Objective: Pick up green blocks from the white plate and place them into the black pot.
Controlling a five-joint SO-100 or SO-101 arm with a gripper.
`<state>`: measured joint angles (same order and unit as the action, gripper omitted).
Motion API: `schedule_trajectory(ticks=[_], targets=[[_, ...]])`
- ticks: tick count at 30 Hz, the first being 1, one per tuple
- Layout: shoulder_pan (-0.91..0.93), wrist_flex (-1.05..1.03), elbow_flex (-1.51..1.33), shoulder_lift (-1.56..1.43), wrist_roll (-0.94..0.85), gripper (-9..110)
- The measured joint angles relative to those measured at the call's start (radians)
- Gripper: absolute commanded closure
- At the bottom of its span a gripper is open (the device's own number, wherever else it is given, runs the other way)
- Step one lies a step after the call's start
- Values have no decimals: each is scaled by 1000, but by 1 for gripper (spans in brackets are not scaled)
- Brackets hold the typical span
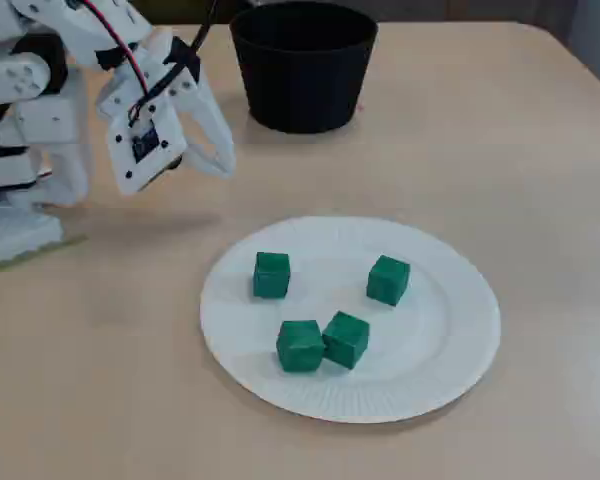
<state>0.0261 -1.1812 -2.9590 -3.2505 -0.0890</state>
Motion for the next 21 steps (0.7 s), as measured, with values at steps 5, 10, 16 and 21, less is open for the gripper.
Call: schedule_trajectory(ticks=[5, 10, 16, 21], targets=[[186, 23, 222, 258, 0, 104], [236, 41, 715, 772, -11, 104], [249, 43, 764, 822, -41, 104], [304, 74, 765, 844, 11, 104]])
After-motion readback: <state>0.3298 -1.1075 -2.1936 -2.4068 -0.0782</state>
